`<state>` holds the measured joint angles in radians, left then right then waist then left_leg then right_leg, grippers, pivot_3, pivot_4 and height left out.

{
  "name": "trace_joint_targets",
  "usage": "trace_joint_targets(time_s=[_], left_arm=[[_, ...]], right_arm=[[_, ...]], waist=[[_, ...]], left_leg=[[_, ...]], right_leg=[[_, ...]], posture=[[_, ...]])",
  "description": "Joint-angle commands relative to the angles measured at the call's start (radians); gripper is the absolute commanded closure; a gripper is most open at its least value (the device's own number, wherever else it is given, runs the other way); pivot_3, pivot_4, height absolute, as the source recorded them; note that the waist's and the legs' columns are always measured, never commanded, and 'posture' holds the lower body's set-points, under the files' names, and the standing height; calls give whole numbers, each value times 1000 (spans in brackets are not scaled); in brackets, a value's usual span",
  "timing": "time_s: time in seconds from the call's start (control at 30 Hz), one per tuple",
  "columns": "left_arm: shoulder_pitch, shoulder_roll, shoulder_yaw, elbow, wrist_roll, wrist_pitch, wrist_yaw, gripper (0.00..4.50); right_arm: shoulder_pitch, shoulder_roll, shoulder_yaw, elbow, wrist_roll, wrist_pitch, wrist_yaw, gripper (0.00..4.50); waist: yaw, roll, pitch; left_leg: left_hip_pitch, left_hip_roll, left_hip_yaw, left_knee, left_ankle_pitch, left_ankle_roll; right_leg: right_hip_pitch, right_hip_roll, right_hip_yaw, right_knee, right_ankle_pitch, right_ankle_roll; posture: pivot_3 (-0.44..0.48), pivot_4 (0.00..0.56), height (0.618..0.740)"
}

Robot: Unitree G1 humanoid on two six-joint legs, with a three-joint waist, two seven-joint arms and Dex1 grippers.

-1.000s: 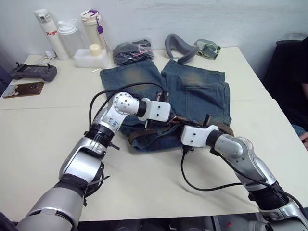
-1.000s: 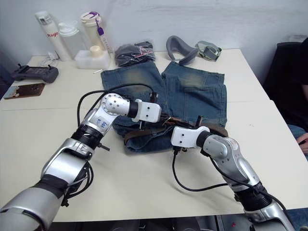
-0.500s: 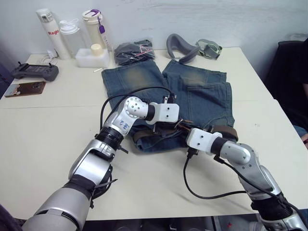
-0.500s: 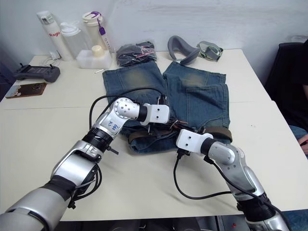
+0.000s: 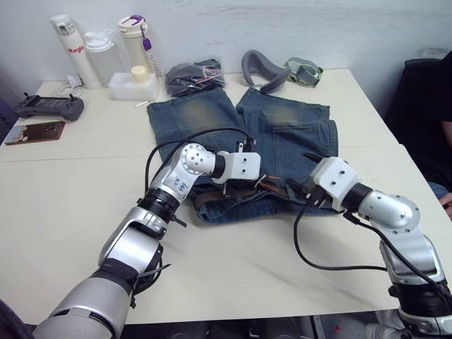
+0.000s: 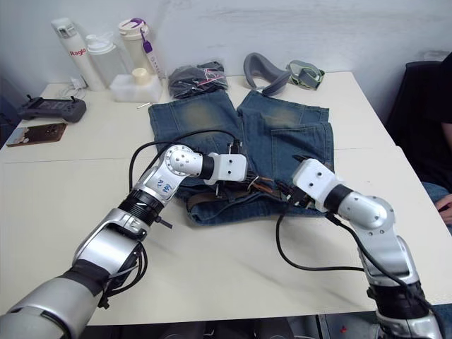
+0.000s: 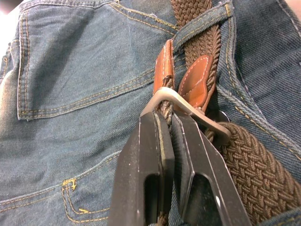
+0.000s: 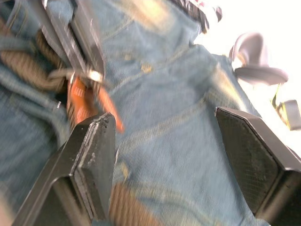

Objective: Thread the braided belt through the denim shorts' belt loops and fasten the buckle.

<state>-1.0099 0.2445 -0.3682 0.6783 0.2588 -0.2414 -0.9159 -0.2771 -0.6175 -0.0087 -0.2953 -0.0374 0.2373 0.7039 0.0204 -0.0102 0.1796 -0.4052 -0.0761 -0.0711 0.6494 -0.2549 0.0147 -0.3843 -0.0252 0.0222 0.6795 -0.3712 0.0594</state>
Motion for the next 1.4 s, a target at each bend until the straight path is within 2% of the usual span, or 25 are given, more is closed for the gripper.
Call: trace_joint_targets(time_s=[0.03, 0.2, 0.23, 0.3, 0.5, 0.7, 0.8, 1.03, 1.07, 1.13, 1.2, 1.4], left_arm=[[-34, -7, 20, -20, -19, -4, 21, 4500], [-55, -12, 21, -11, -20, -7, 24, 4500], [-56, -13, 21, -13, -22, -6, 23, 4500], [-55, -15, 19, -16, -23, -5, 23, 4500], [-46, -22, 22, -33, -28, 4, 19, 4500], [-31, -23, 66, -65, -87, 79, -4, 4500], [13, 21, 86, -156, -142, 203, -91, 3319], [67, 126, 224, -343, -277, 527, -103, 85], [74, 139, 243, -372, -306, 586, -112, 85], [96, 156, 286, -431, -369, 701, -114, 407], [135, 180, 278, -495, -395, 764, -131, 1185], [261, 250, 195, -672, -438, 921, -186, 3984]], right_arm=[[-29, -26, 71, 50, -57, -44, 8, 901], [-115, -14, 128, 157, -105, -99, -15, 901], [-130, -7, 133, 169, -105, -103, -17, 1134], [-149, -2, 142, 191, -114, -116, -20, 1698], [-173, -3, 166, 247, -129, -153, -7, 4419], [-170, -11, 159, 241, -116, -159, 6, 4419], [-161, -27, 143, 237, -111, -160, 11, 4500], [-147, -68, 109, 217, -89, -161, 29, 4500], [-144, -72, 107, 212, -84, -161, 33, 4500], [-139, -79, 105, 203, -78, -163, 39, 4500], [-138, -85, 108, 199, -78, -169, 44, 4500], [-133, -90, 113, 190, -77, -173, 46, 4500]], waist=[[1, 0, 0], [-1, 0, 0], [-3, 0, 0], [-7, 0, 0], [-9, 0, 0], [-9, -1, 0], [-15, -1, 0], [-23, -1, 0], [-22, 0, 0], [-22, 0, 0], [-23, 0, 0], [-21, 0, 0]], left_leg=[[0, 0, 0, 0, 0, 0], [-1, 0, 2, 1, 0, 0], [-1, 0, 4, 1, 0, 0], [-1, 0, 5, 0, 0, 0], [-2, 0, 8, 0, 0, 0], [-2, 0, 9, 1, 0, 0], [-2, 0, 9, 0, 0, 0], [-2, 0, 9, 1, 0, 0], [-2, 0, 9, 1, 0, 0], [-2, 0, 9, 1, 0, 0], [-2, 0, 9, 1, 0, 0], [-2, 0, 9, 1, 0, 0]], right_leg=[[0, 0, 0, 0, 0, 0], [-2, 0, 3, 1, 0, 0], [-3, 0, 4, 2, 0, 0], [-4, 0, 6, 4, 0, 0], [-7, 0, 9, 6, 0, 0], [-8, 0, 10, 7, 0, 0], [-8, 0, 10, 8, 0, 0], [-9, 0, 11, 10, 0, 0], [-9, 0, 11, 10, 0, 0], [-9, 0, 11, 9, 0, 0], [-8, 0, 11, 9, 0, 0], [-8, 0, 11, 9, 0, 0]], posture=[[0, 150, 740], [0, 150, 740], [0, 150, 740], [0, 150, 740], [0, 150, 740], [0, 150, 740], [0, 150, 740], [0, 150, 740], [0, 150, 740], [0, 150, 740], [0, 150, 740], [0, 150, 740]])
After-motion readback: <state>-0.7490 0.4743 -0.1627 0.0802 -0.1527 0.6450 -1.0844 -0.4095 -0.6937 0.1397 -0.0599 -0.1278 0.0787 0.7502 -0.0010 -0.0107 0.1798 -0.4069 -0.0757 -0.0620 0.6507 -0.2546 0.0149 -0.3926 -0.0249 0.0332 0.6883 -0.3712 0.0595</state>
